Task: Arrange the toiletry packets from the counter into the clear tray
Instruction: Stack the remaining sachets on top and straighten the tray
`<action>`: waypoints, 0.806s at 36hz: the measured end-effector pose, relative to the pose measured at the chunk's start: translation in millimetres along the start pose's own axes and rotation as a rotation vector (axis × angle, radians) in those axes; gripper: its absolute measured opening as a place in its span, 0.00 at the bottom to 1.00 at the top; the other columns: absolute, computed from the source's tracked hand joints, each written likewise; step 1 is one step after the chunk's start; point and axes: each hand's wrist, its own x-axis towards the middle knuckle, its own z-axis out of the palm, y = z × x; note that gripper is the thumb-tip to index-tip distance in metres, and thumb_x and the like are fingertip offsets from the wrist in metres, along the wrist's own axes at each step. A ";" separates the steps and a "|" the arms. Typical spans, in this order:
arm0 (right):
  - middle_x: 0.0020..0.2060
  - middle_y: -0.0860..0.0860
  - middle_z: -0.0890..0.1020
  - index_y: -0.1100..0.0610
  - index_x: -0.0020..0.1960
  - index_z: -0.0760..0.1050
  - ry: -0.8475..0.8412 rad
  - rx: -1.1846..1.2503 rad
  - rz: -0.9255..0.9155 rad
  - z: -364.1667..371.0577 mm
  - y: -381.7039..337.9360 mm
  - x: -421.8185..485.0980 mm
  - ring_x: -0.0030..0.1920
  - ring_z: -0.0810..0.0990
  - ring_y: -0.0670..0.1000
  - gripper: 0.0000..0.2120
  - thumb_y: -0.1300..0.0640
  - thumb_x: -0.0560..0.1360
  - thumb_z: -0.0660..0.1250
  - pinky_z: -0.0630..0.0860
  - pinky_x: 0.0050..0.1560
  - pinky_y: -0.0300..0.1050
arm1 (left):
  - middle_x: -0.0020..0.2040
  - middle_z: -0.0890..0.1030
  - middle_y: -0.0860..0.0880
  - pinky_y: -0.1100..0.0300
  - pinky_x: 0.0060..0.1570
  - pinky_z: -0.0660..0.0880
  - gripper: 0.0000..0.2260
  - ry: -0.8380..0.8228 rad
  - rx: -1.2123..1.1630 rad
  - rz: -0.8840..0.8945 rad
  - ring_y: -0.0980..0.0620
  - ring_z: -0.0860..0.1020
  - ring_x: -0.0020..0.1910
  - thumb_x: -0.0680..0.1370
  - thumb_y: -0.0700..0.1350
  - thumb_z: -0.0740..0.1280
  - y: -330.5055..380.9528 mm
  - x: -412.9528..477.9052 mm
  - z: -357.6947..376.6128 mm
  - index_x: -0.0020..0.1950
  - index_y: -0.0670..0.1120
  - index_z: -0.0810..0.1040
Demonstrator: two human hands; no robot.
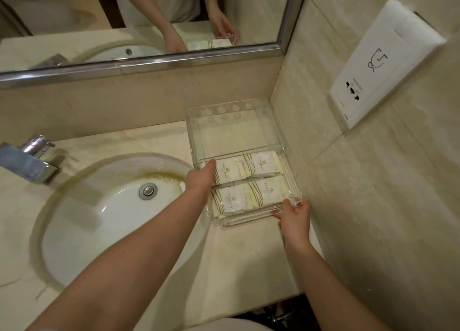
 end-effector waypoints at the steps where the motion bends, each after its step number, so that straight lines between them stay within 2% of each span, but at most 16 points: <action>1: 0.53 0.55 0.82 0.53 0.63 0.66 -0.002 -0.001 0.006 -0.4 -0.1 0.2 0.42 0.86 0.50 0.13 0.55 0.80 0.62 0.72 0.35 0.43 | 0.61 0.79 0.46 0.48 0.60 0.75 0.34 0.008 0.000 -0.003 0.43 0.77 0.55 0.70 0.62 0.70 1.2 1.6 1.0 0.67 0.41 0.71; 5: 0.53 0.57 0.83 0.53 0.64 0.66 -0.009 0.002 0.013 -0.6 0.8 1.0 0.41 0.86 0.50 0.14 0.55 0.79 0.62 0.71 0.33 0.41 | 0.62 0.77 0.44 0.47 0.60 0.75 0.35 0.062 0.070 0.044 0.41 0.76 0.58 0.71 0.61 0.71 -4.4 4.5 3.6 0.68 0.40 0.69; 9: 0.54 0.56 0.82 0.54 0.66 0.66 0.005 0.009 0.014 0.9 1.3 1.7 0.40 0.86 0.49 0.16 0.55 0.79 0.63 0.72 0.32 0.41 | 0.62 0.77 0.44 0.50 0.58 0.75 0.35 0.090 0.074 0.072 0.42 0.76 0.58 0.71 0.64 0.70 -8.1 5.8 5.6 0.67 0.40 0.70; 13: 0.53 0.55 0.82 0.55 0.67 0.66 0.018 0.023 0.013 2.6 1.9 2.9 0.40 0.86 0.50 0.18 0.57 0.79 0.64 0.74 0.35 0.43 | 0.67 0.73 0.45 0.50 0.61 0.72 0.40 0.072 0.038 0.069 0.41 0.73 0.64 0.72 0.66 0.68 -7.6 5.6 6.3 0.72 0.40 0.66; 16: 0.53 0.55 0.82 0.54 0.66 0.66 0.027 0.050 0.019 2.3 1.7 3.4 0.40 0.86 0.51 0.18 0.60 0.79 0.64 0.75 0.37 0.43 | 0.65 0.74 0.47 0.49 0.63 0.73 0.37 0.033 0.024 0.097 0.45 0.75 0.61 0.70 0.61 0.71 -14.2 4.7 4.1 0.72 0.42 0.67; 19: 0.51 0.55 0.83 0.54 0.67 0.66 0.036 0.066 0.019 0.8 1.2 3.2 0.39 0.85 0.51 0.18 0.60 0.79 0.65 0.75 0.36 0.42 | 0.63 0.76 0.47 0.52 0.60 0.73 0.33 0.045 0.015 0.094 0.46 0.75 0.59 0.71 0.55 0.73 -18.2 4.2 3.3 0.71 0.42 0.67; 23: 0.47 0.57 0.86 0.53 0.68 0.65 0.025 0.091 0.007 1.6 -2.2 2.8 0.38 0.84 0.49 0.20 0.58 0.78 0.66 0.74 0.37 0.41 | 0.59 0.75 0.47 0.54 0.56 0.72 0.32 0.077 -0.032 0.092 0.47 0.75 0.55 0.72 0.53 0.74 -10.3 3.4 7.9 0.69 0.41 0.67; 26: 0.47 0.59 0.86 0.53 0.67 0.65 0.018 0.125 0.005 2.1 -6.7 4.6 0.37 0.84 0.49 0.20 0.58 0.78 0.66 0.73 0.35 0.40 | 0.53 0.76 0.47 0.56 0.49 0.73 0.27 0.087 -0.071 0.073 0.47 0.76 0.50 0.71 0.52 0.75 -8.2 4.9 9.6 0.61 0.40 0.70; 29: 0.48 0.60 0.85 0.52 0.66 0.66 0.011 0.131 -0.004 3.3 -10.8 8.8 0.37 0.84 0.50 0.19 0.59 0.78 0.66 0.72 0.31 0.37 | 0.56 0.77 0.46 0.56 0.46 0.72 0.30 0.097 -0.142 0.054 0.46 0.77 0.52 0.70 0.52 0.75 -7.7 4.0 9.9 0.64 0.39 0.68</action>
